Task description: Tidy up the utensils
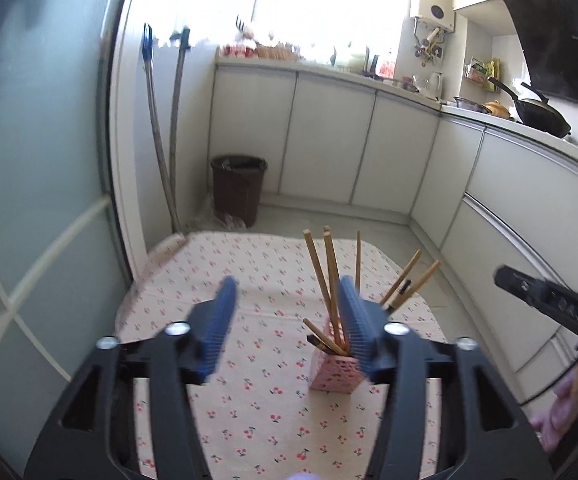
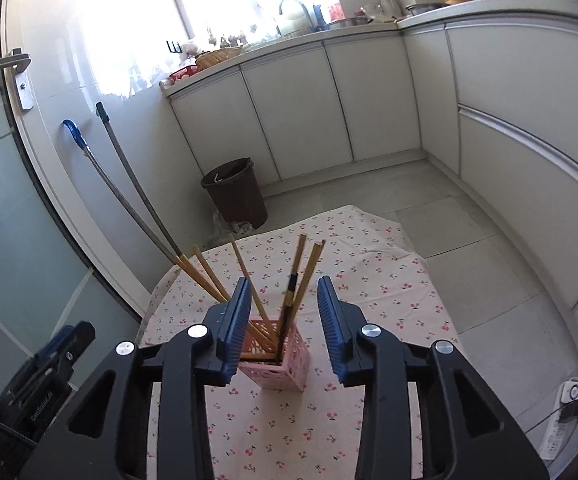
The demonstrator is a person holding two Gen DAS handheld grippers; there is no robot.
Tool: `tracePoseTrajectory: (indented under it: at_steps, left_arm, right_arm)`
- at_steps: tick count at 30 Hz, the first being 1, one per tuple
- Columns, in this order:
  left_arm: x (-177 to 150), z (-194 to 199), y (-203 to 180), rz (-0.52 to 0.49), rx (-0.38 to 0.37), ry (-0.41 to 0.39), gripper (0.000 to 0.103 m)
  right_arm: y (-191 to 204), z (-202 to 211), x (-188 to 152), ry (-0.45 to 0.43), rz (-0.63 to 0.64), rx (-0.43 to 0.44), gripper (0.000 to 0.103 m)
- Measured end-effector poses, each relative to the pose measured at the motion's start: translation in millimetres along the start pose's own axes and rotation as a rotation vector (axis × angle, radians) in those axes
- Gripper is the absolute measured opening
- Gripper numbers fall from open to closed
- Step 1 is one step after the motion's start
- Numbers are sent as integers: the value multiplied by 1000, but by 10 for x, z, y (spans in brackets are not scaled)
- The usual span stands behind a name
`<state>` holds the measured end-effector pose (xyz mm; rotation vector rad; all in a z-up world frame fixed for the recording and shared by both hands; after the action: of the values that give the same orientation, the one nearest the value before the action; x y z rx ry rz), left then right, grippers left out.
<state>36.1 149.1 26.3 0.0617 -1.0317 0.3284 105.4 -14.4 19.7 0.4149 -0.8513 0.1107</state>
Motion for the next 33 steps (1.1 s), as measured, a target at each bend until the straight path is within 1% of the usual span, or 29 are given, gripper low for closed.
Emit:
tracePoseTrajectory:
  at_steps: [1, 2, 3, 4, 5, 7, 8, 9, 10, 11, 12, 13, 15, 16, 18, 19, 23, 33]
  left_arm:
    - [-1, 67, -56, -19, 18, -24, 73]
    - [-6, 118, -109, -37, 32, -41, 80]
    - [-16, 159, -163, -55, 42, -50, 84]
    - [-53, 196, -223, -73, 54, -52, 86]
    - [-99, 216, -260, -86, 66, -49, 94]
    - [-227, 247, -358, -116, 85, -42, 96]
    - [-286, 257, -410, -134, 91, -42, 96]
    - [-344, 276, -465, -154, 96, -48, 96]
    - [-404, 305, -530, -177, 103, -60, 96]
    - [-453, 333, -587, -193, 106, -75, 96]
    - [-499, 353, -637, -201, 104, -87, 96]
    - [-553, 367, -682, -201, 96, -94, 96]
    - [-648, 363, -767, -216, 83, -75, 96]
    - [-690, 348, -809, -234, 90, -65, 96]
    - [-721, 359, -868, -251, 114, -72, 96]
    - [-727, 355, -889, -256, 118, -72, 96]
    - [-738, 333, -941, -265, 119, -68, 96]
    - [-821, 201, -958, -236, 65, 4, 96]
  right_arm:
    - [-45, 88, -62, -8, 11, -32, 36]
    - [-81, 152, -104, -14, 19, -55, 42]
    - [-135, 221, -166, -18, 20, -80, 54]
    - [-184, 269, -216, -20, 18, -98, 59]
    - [-235, 325, -281, -22, 16, -114, 63]
    - [-322, 415, -398, -25, 22, -144, 64]
    - [-357, 466, -462, -30, 34, -162, 69]
    - [-391, 515, -519, -39, 45, -181, 77]
    - [-424, 559, -567, -48, 52, -200, 81]
    - [-476, 615, -635, -64, 58, -225, 89]
    - [-531, 657, -693, -80, 59, -241, 94]
    - [-568, 690, -736, -98, 58, -250, 97]
    - [-665, 762, -829, -151, 57, -276, 96]
    - [-699, 777, -858, -157, 58, -297, 96]
    - [-793, 727, -893, -100, 85, -398, 96]
    - [-847, 720, -911, -96, 88, -431, 96]
    - [-953, 718, -954, -84, 51, -452, 96]
    - [-908, 737, -987, -106, 28, -424, 96]
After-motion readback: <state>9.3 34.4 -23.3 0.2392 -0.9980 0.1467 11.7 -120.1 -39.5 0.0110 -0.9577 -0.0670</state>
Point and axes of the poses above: each gripper's, at about its wrist camera, not at the fingertips, and z roughly against the way its jaws point, y to its left, x to its top, the point moved 6 cm from there along -z, roughly the way its jaws point, and after that the axes turned 4 degrees about y, right-handed, at the moved point
